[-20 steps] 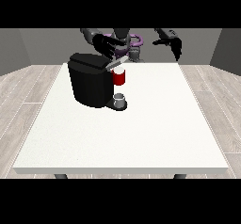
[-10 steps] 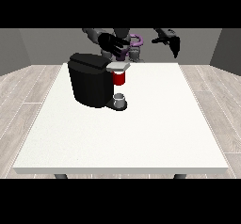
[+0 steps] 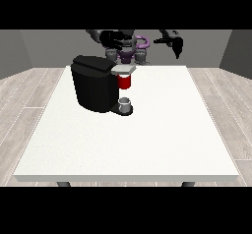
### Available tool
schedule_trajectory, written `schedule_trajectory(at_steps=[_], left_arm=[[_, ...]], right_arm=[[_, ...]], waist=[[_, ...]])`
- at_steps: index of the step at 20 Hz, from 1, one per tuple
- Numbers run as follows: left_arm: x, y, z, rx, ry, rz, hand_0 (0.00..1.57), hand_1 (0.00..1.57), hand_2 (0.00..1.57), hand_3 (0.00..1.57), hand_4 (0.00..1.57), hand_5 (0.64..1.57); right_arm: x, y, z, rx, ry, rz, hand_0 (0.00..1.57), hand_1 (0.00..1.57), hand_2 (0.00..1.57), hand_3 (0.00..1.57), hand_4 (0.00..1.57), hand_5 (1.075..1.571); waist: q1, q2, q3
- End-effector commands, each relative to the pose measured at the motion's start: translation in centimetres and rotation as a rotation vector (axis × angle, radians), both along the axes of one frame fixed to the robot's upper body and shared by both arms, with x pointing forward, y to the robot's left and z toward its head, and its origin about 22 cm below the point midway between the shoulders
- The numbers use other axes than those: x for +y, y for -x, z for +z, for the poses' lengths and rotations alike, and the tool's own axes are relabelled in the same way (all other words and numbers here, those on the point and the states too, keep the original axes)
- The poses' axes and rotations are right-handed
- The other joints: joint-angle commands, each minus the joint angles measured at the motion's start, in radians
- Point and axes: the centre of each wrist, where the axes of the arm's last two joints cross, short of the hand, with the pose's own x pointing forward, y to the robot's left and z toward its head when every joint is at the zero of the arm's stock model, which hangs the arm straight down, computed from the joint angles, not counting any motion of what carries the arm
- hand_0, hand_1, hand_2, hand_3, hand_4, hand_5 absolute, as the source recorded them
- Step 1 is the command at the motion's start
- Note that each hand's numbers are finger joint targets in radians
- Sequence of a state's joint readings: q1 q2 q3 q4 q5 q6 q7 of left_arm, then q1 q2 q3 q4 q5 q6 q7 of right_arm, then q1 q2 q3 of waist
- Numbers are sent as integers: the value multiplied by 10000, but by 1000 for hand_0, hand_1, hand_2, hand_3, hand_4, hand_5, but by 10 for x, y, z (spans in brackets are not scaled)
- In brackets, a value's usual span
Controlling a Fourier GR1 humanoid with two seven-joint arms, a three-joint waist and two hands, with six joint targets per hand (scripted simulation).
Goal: Insert the coffee pod into the coffee machine and close the lid
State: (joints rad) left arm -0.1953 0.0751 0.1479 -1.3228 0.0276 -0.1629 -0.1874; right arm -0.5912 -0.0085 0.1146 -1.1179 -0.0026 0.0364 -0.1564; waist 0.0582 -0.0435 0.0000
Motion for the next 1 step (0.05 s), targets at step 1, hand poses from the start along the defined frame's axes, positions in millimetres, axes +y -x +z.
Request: schedule_trajectory(at_steps=[1], left_arm=[[28, 20, -22, 996, 72, 597, 0, 0, 0, 0, 192, 1571]], right_arm=[[-9, 49, -55, 1513, -836, -268, 0, 0, 0, 0, 157, 1571]], waist=[[-761, -1070, 1]])
